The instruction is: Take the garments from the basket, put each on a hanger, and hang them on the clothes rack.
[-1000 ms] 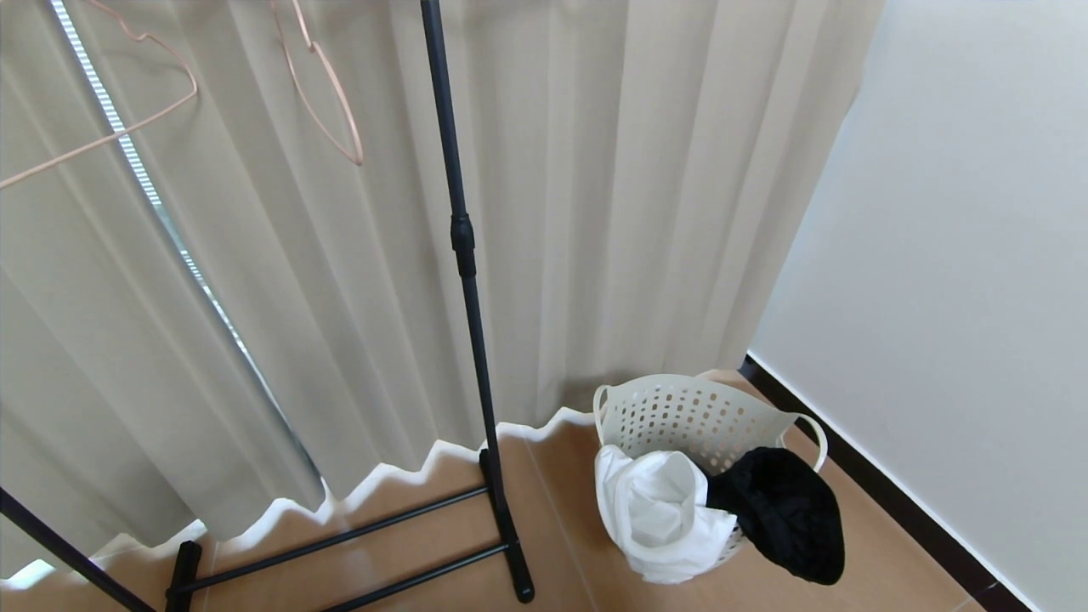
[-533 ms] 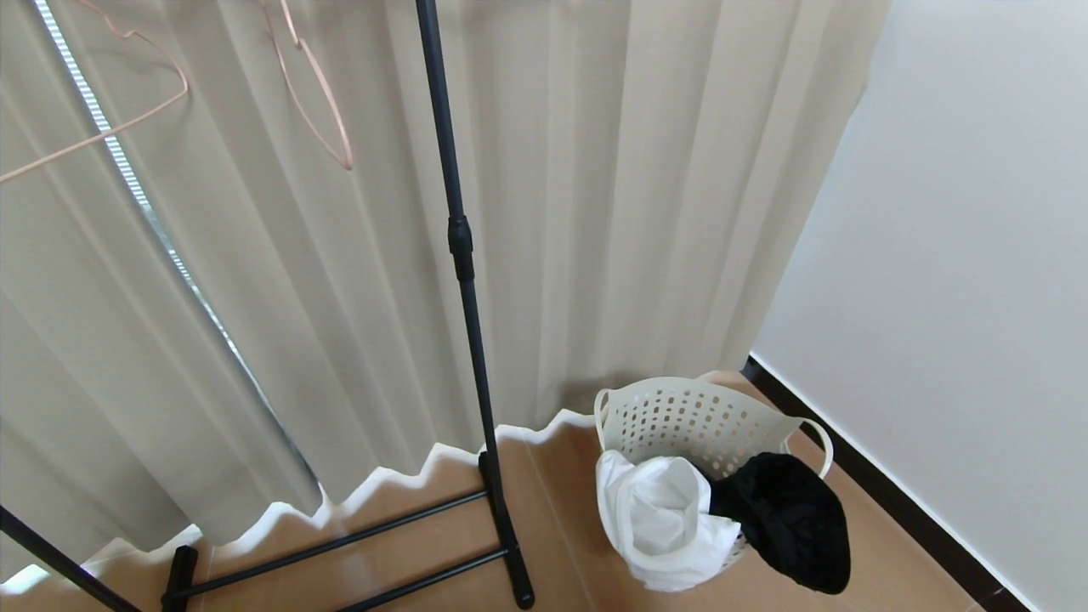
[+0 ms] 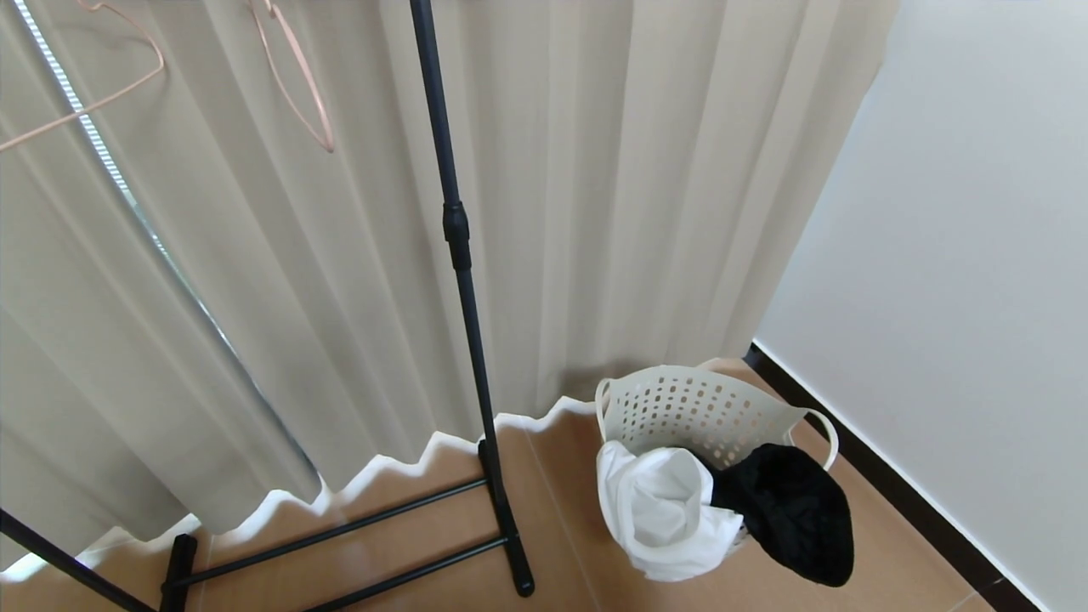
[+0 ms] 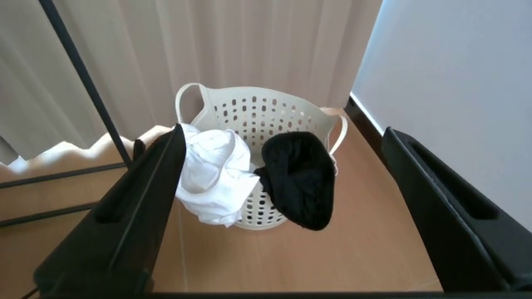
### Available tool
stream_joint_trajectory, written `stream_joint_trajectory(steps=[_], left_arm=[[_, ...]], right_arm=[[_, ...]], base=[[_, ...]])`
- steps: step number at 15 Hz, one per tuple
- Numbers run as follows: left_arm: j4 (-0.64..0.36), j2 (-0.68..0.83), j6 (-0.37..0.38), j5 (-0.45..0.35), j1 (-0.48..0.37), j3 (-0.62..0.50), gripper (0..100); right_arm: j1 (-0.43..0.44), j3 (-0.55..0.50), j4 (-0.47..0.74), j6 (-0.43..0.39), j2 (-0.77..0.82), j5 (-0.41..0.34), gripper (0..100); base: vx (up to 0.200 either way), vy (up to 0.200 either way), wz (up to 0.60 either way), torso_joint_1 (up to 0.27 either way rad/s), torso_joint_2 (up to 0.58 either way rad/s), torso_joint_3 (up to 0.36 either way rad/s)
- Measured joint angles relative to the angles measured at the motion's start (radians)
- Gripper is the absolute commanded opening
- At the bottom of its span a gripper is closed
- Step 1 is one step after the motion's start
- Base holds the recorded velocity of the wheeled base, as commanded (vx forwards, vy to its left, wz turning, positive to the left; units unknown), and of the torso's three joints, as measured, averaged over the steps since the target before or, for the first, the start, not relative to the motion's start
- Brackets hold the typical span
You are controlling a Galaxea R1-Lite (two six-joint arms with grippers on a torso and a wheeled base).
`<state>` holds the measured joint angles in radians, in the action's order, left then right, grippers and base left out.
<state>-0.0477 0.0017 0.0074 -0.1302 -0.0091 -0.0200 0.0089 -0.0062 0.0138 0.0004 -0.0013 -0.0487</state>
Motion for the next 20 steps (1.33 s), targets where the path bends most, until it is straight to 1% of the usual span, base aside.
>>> stream_joint_trajectory(steps=[20], left_arm=[[0.000,0.000,-0.006,-0.001,0.000,0.000,100]], right_arm=[[0.000,0.001,0.000,0.001,0.000,0.002,100]], base=[[0.000,0.000,0.00,0.001,0.00,-0.199]])
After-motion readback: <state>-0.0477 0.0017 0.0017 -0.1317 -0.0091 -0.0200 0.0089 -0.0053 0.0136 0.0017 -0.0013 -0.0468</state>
